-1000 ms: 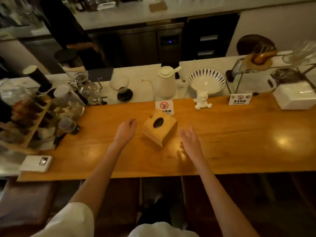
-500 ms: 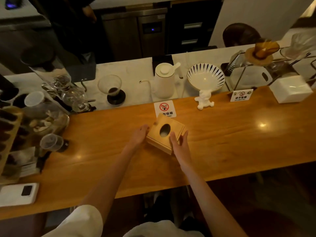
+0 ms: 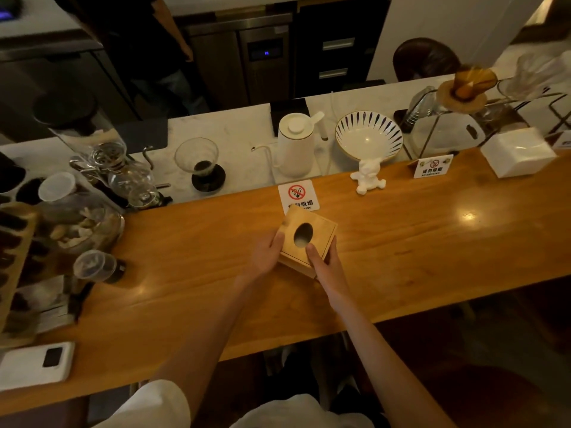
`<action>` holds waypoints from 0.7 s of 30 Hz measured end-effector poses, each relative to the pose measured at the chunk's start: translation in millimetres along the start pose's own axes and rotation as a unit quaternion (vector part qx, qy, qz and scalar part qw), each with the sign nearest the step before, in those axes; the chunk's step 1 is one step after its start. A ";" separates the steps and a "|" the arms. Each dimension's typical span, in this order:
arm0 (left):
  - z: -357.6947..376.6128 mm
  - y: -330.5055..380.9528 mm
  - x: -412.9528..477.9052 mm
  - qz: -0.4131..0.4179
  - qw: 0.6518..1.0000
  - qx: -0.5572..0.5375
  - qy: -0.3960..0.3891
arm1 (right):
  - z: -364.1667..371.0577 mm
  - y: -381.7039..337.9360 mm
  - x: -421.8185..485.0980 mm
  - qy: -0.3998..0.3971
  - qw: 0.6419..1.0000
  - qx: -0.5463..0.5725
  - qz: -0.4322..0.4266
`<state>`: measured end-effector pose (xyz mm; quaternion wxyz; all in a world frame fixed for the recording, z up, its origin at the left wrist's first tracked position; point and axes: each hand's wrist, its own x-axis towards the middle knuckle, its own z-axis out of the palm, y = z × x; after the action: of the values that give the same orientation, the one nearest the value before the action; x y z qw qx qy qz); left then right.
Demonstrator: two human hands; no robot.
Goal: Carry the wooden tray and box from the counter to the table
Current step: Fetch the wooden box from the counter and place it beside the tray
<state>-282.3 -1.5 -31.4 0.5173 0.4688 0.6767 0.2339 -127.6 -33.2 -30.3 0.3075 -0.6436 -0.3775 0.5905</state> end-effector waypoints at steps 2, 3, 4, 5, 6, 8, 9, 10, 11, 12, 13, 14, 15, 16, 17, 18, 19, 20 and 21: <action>4.4 3.9 -6.0 0.001 1.000 -0.024 0.004 | -4.8 -0.7 -3.4 -0.006 1.000 -0.004 0.004; 6.0 4.8 -7.5 -0.004 0.999 -0.034 0.012 | -9.2 -0.8 -6.4 -0.007 1.000 0.003 0.000; 9.4 4.0 -6.0 -0.013 0.999 -0.049 0.017 | -14.6 -2.3 -10.1 -0.007 1.000 0.013 -0.009; 14.4 2.4 -4.7 -0.029 0.997 -0.064 0.013 | -21.0 -3.8 -14.6 -0.007 0.999 0.028 -0.014; 19.9 -1.2 -3.4 -0.030 0.997 -0.067 0.004 | -28.2 -5.2 -19.5 -0.005 0.999 0.044 -0.017; 36.1 5.5 -8.3 -0.016 0.996 -0.083 -0.003 | -45.8 -3.2 -27.7 0.009 0.997 0.081 -0.014; 47.1 13.2 -14.1 -0.005 0.996 -0.085 -0.007 | -56.9 0.9 -31.6 0.024 0.995 0.096 -0.011; 57.9 21.3 -20.6 0.006 0.996 -0.083 -0.020 | -69.7 5.0 -37.6 0.042 0.993 0.111 -0.012; 69.0 31.9 -28.3 0.014 0.996 -0.084 -0.038 | -82.4 10.4 -43.6 0.058 0.990 0.125 -0.011; 78.8 40.0 -35.9 0.020 0.995 -0.083 -0.054 | -93.7 15.9 -50.1 0.070 0.988 0.139 -0.011; 92.5 46.8 -44.2 0.024 0.994 -0.082 -0.072 | -108.4 22.2 -59.8 0.083 0.984 0.160 -0.014; 106.6 50.9 -52.2 0.028 0.992 -0.083 -0.088 | -123.1 29.6 -69.3 0.097 0.979 0.178 -0.015; 122.1 56.4 -62.1 0.028 0.990 -0.089 -0.104 | -138.2 36.7 -80.7 0.113 0.974 0.195 -0.017; 139.7 60.7 -71.2 0.030 0.988 -0.094 -0.120 | -153.0 44.0 -92.8 0.129 0.969 0.211 -0.019; 156.7 63.7 -79.4 0.033 0.985 -0.102 -0.132 | -164.7 51.2 -103.2 0.144 0.963 0.229 -0.020; 178.7 68.1 -91.1 0.032 0.982 -0.112 -0.149 | -178.8 60.2 -116.3 0.163 0.954 0.250 -0.025; 201.2 73.6 -106.1 0.029 0.976 -0.137 -0.169 | -192.4 69.5 -128.4 0.184 0.944 0.271 -0.030; 225.6 79.3 -124.3 0.028 0.967 -0.173 -0.186 | -205.8 79.3 -141.8 0.203 0.933 0.294 -0.035; 250.2 83.9 -141.6 0.032 0.959 -0.201 -0.198 | -219.0 88.1 -155.0 0.221 0.922 0.314 -0.042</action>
<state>-15.8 -130.0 14.9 0.7168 0.4130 0.4846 0.2842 97.8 -200.3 2.2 0.5940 -0.6117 -0.1212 0.5082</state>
